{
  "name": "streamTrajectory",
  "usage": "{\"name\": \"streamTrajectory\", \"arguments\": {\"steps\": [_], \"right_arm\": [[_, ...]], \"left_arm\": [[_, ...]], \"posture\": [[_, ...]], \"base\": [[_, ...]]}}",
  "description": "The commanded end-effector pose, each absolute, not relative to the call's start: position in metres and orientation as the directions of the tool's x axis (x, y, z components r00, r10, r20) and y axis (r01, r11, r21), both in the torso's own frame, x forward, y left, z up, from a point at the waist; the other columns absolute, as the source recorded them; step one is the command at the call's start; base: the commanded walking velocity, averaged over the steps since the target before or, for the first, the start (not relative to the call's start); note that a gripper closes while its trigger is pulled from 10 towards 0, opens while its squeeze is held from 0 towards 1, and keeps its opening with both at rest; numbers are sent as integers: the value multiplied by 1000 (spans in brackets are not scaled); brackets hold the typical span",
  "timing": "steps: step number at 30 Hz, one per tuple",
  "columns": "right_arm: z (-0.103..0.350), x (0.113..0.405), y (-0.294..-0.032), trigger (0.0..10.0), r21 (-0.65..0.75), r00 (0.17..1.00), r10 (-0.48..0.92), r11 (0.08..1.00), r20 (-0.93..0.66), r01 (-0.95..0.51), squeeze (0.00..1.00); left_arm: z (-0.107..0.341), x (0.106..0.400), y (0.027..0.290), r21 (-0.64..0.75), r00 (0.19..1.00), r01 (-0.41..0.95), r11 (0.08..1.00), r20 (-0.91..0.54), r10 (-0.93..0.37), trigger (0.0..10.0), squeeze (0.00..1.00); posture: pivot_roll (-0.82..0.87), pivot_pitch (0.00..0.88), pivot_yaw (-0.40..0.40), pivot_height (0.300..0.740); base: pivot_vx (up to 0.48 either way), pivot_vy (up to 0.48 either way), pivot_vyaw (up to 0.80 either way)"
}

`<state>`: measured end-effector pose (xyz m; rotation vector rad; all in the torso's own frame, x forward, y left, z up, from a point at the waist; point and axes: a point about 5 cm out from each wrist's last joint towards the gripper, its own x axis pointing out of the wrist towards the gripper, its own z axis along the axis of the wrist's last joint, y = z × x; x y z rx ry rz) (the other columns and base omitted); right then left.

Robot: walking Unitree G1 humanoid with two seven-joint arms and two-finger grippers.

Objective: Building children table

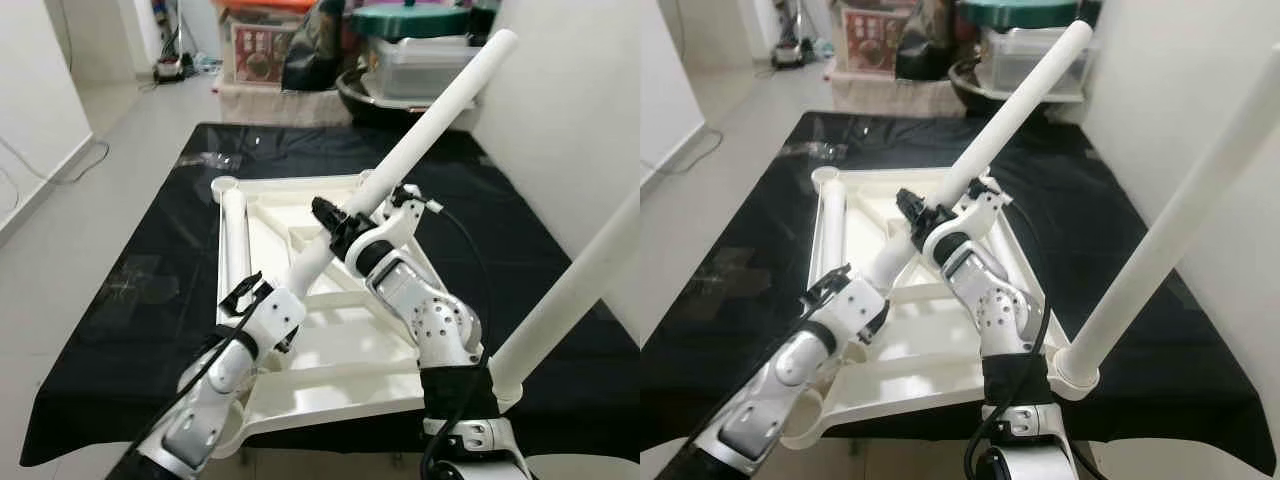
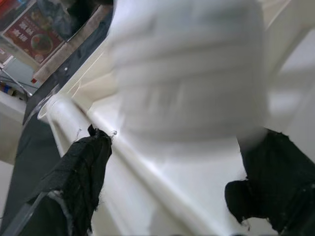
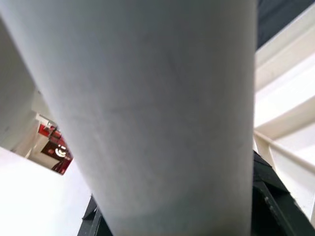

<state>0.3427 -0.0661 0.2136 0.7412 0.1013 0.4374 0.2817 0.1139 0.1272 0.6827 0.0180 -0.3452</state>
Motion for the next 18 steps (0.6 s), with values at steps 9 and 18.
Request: {"name": "streamTrajectory", "arguments": {"steps": [9,18], "right_arm": [[250,362,-74,0,575,910,349,707,224,-412,0],[267,366,-77,0,435,879,358,768,315,-469,0]], "left_arm": [[126,241,125,543,924,377,751,-164,-345,10000,1000],[140,226,130,394,940,336,855,-84,-330,10000,0]], "posture": [[118,0,-55,740],[130,0,-64,740]], "base": [[0,0,0],[0,0,0]]}}
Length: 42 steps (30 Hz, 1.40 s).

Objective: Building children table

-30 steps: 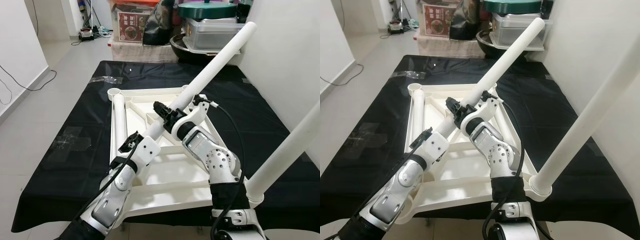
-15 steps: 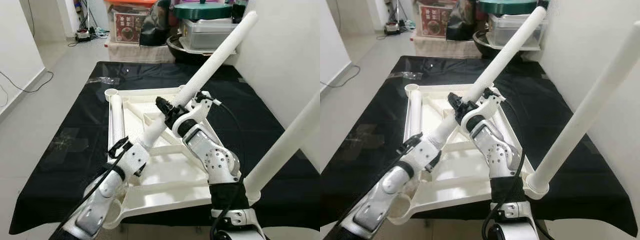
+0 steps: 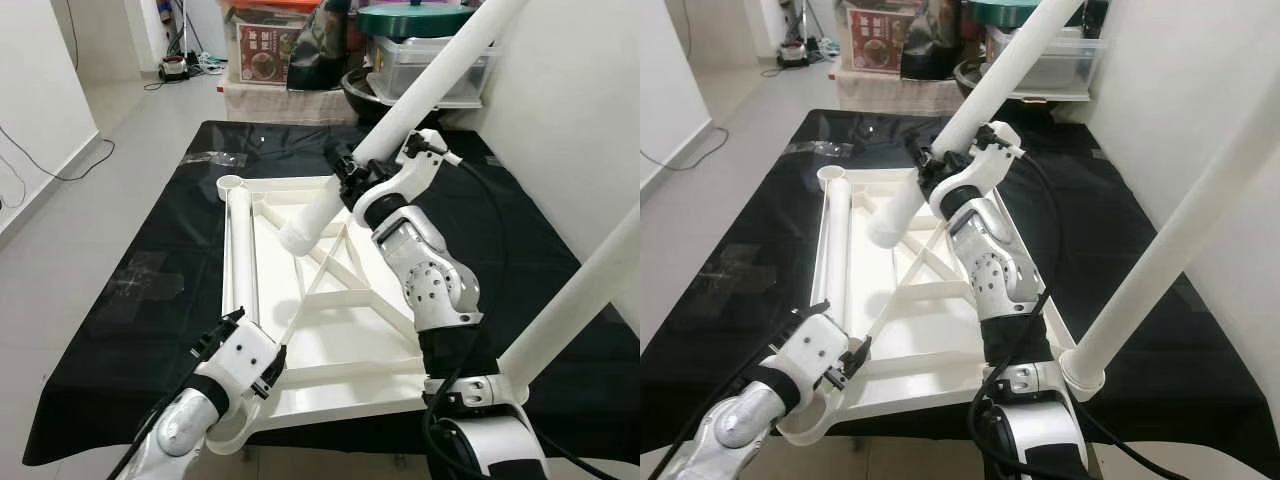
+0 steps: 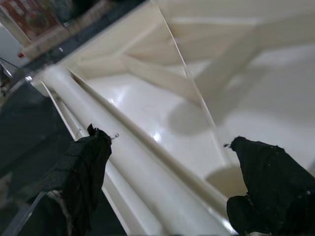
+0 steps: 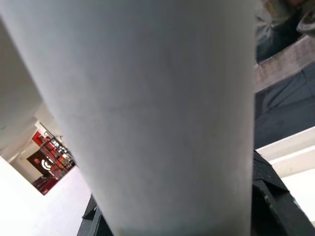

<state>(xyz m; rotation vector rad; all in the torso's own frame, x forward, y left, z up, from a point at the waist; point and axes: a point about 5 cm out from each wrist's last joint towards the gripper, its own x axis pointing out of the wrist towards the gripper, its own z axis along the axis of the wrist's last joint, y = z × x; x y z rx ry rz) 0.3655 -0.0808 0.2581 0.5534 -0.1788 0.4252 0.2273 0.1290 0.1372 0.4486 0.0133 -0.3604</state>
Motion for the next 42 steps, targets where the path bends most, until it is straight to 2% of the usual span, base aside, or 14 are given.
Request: {"name": "streamTrajectory", "arguments": {"steps": [1,4,5,6,8,10,17,20,22,23,32,42], "right_arm": [[267,365,-75,0,419,875,366,774,318,-476,0],[267,365,-74,0,398,870,373,780,323,-482,0],[266,364,-73,863,383,871,373,790,320,-479,0],[264,363,-72,10000,349,872,376,808,314,-474,0],[258,361,-72,10000,283,878,383,842,286,-460,0],[252,362,-74,10000,289,897,369,855,243,-430,0],[252,365,-76,10000,257,916,332,887,225,-384,0],[251,366,-74,10000,285,916,348,874,198,-394,0],[257,366,-73,10000,288,876,407,833,258,-472,0],[257,366,-75,10000,283,880,403,839,252,-465,0],[245,353,-82,10000,211,869,407,857,281,-470,0],[239,344,-77,10000,165,850,436,853,297,-495,0]], "left_arm": [[141,226,132,395,947,316,862,-76,-313,10000,0],[143,225,134,398,954,295,869,-69,-293,10000,0],[144,225,136,410,960,275,870,-62,-274,10000,0],[143,225,140,393,968,250,885,-70,-243,10000,0],[141,223,148,338,981,193,921,-93,-171,10000,0],[140,221,153,310,986,159,937,-101,-134,10000,0],[143,221,156,308,990,135,942,-86,-114,10000,0],[144,221,157,292,991,124,948,-86,-103,10000,0],[146,218,158,258,993,104,961,-79,-86,10000,0],[147,217,159,245,994,97,965,-74,-81,10000,0],[146,210,158,175,990,109,979,-103,-92,10000,0],[150,209,158,121,984,135,983,-134,-119,10000,0]], "posture": [[128,0,-62,740],[128,0,-62,740],[128,0,-62,740],[125,0,-55,740],[125,0,-55,740],[125,0,-56,740],[124,0,-57,740],[124,0,-58,740],[123,0,-62,740],[124,0,-63,740],[124,0,-63,740],[129,0,-67,740]], "base": [[0,0,0],[0,0,0],[0,0,0],[0,0,0],[0,0,0],[0,0,0],[0,0,0],[0,0,0],[0,0,0],[0,0,0],[0,0,0],[0,420,0]]}}
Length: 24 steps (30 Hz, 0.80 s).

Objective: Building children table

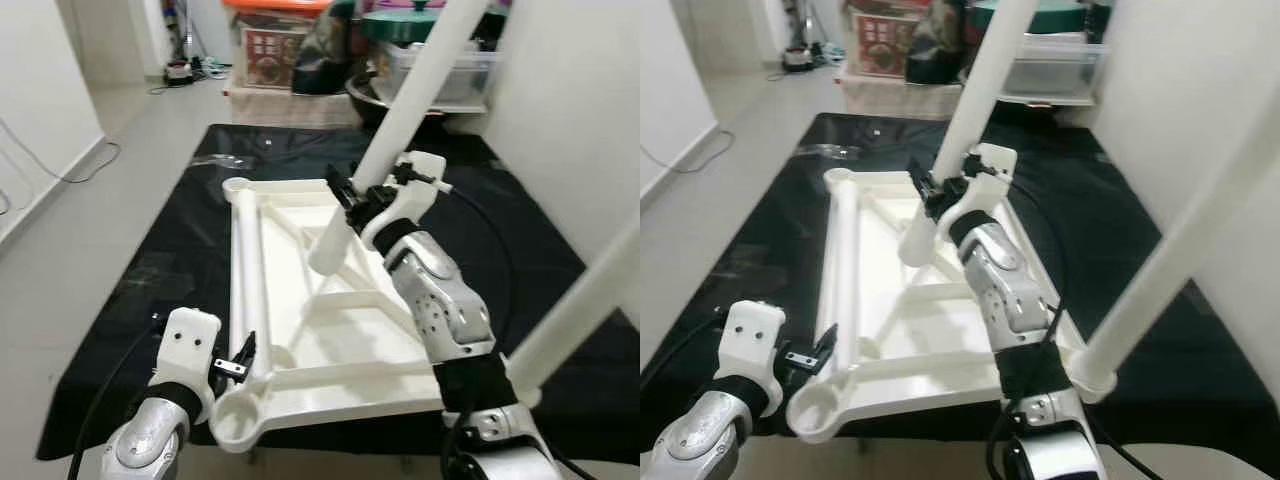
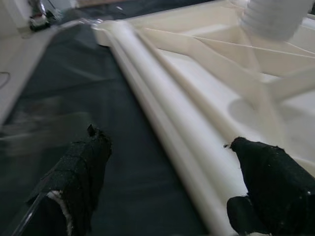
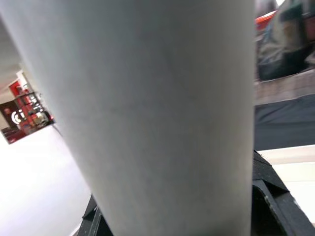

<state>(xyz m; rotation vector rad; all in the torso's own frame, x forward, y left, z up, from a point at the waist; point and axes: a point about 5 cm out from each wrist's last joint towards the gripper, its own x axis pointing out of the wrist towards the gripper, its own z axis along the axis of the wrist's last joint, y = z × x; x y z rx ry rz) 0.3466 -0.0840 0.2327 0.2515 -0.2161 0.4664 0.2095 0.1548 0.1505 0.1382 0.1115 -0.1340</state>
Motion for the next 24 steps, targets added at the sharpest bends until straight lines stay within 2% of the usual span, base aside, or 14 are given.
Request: {"name": "streamTrajectory", "arguments": {"steps": [1,7,16,20,24], "right_arm": [[239,343,-77,10000,160,848,438,853,297,-497,0],[236,341,-76,10000,152,850,442,855,286,-496,0],[234,338,-79,10000,159,840,461,841,287,-516,0],[241,336,-87,10000,137,769,569,771,292,-622,0],[244,335,-89,10000,117,746,599,752,292,-649,0]], "left_arm": [[150,208,158,119,984,135,984,-131,-119,10000,0],[154,208,160,131,988,126,983,-110,-112,10000,0],[158,208,161,164,992,114,980,-79,-102,10000,0],[159,205,164,170,992,114,979,-65,-104,10000,0],[159,204,166,179,993,114,977,-64,-104,10000,0]], "posture": [[130,0,-67,740],[132,0,-67,740],[133,0,-64,740],[131,0,-63,740],[126,0,-64,740]], "base": [[0,480,0],[0,480,0],[0,0,0],[0,0,0],[0,0,0]]}}
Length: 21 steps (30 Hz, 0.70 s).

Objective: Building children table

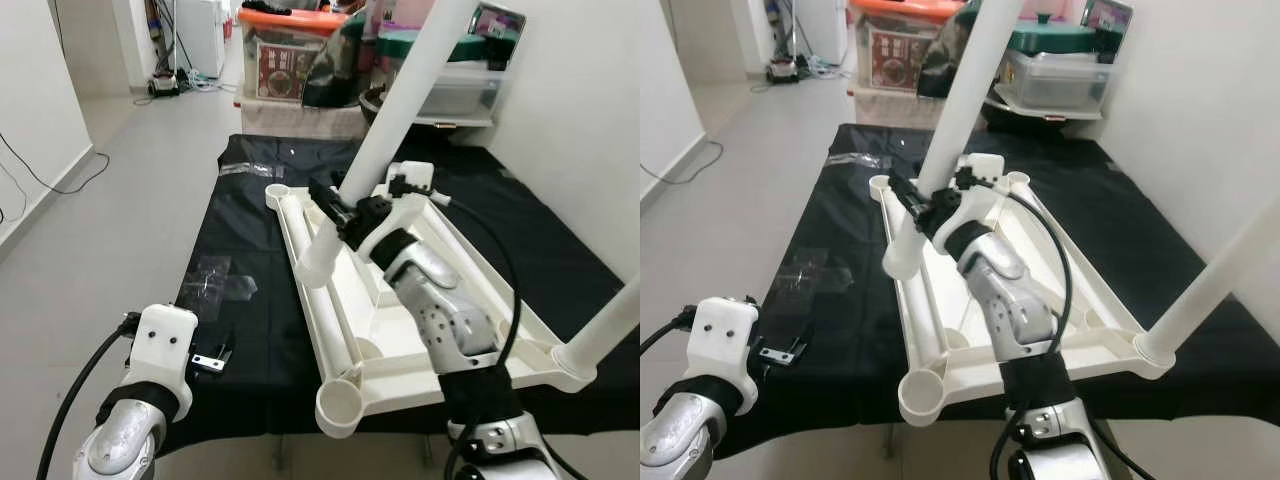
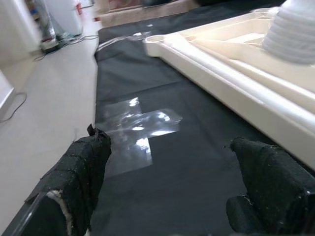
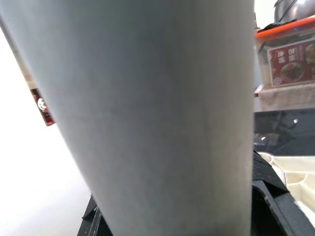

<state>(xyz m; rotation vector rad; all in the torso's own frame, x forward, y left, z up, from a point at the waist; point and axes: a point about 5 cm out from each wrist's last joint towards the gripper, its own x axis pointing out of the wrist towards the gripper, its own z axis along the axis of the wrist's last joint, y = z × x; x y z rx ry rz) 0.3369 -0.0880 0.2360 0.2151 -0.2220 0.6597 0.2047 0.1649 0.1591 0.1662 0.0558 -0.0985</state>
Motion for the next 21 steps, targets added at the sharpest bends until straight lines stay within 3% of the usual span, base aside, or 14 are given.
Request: {"name": "streamTrajectory", "arguments": {"steps": [1,5,7,15,21], "right_arm": [[246,334,-90,10000,93,722,628,732,290,-674,0],[246,329,-90,10000,60,677,683,691,276,-721,0],[243,310,-92,10000,28,539,805,550,247,-834,0],[248,292,-112,10000,27,348,924,348,161,-937,0],[239,286,-109,10000,30,311,943,310,120,-950,0]], "left_arm": [[157,203,168,190,993,111,975,-66,-100,10000,0],[154,201,169,189,992,111,976,-73,-99,10000,0],[153,199,167,186,992,116,976,-74,-104,10000,0],[132,191,178,196,982,136,971,-159,-105,10000,0],[118,185,201,211,978,68,975,-208,-24,10000,0]], "posture": [[126,0,-64,740],[130,0,-67,740],[133,0,-66,740],[104,0,-56,740],[118,0,-65,740]], "base": [[0,0,0],[0,0,0],[0,0,0],[0,0,0],[0,0,0]]}}
